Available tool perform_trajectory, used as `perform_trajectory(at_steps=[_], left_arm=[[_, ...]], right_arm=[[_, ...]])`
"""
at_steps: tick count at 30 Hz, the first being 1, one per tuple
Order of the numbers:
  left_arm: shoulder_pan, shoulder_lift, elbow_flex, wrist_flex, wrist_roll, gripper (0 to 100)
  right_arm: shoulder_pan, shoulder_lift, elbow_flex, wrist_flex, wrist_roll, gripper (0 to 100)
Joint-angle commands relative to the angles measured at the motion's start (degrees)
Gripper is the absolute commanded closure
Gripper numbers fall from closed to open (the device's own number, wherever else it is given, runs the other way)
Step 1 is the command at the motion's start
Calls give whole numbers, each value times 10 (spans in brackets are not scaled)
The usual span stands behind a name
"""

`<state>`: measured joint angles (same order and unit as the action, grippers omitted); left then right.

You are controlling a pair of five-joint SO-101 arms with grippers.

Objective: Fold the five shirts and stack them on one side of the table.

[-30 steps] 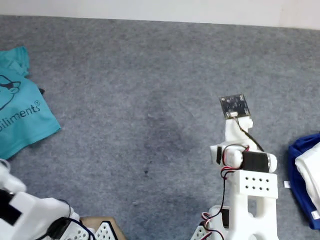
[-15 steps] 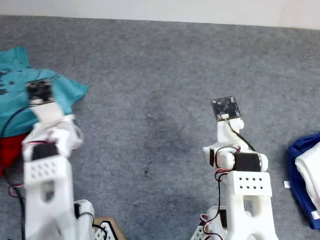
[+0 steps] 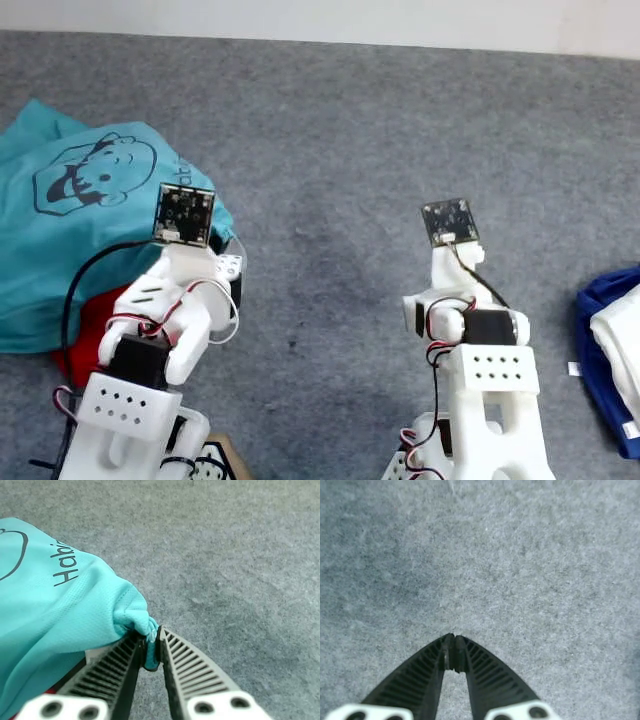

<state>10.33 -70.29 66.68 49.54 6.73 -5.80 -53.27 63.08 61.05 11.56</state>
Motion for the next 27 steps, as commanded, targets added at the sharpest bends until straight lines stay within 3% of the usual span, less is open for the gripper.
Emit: perform_trajectory(at_steps=[1,6,9,13,17,27], left_arm=[[12,-15,-4,1,1,921],[-23,-22,-14,2,3,685],[-63,-22,-59,16,5,598],[-150,-22,-135,62,5,594],[-253,-16,-144,85,5,594],[-458,-15,-92,92,6,631]], right_arm=[[-3,1,-7,-10,-4,991],[-21,1,-3,-9,-5,884],[-45,1,-7,-8,-6,863],[-85,1,-23,-11,-11,864],[-152,17,-86,-9,-62,864],[-347,284,-316,7,-107,864]])
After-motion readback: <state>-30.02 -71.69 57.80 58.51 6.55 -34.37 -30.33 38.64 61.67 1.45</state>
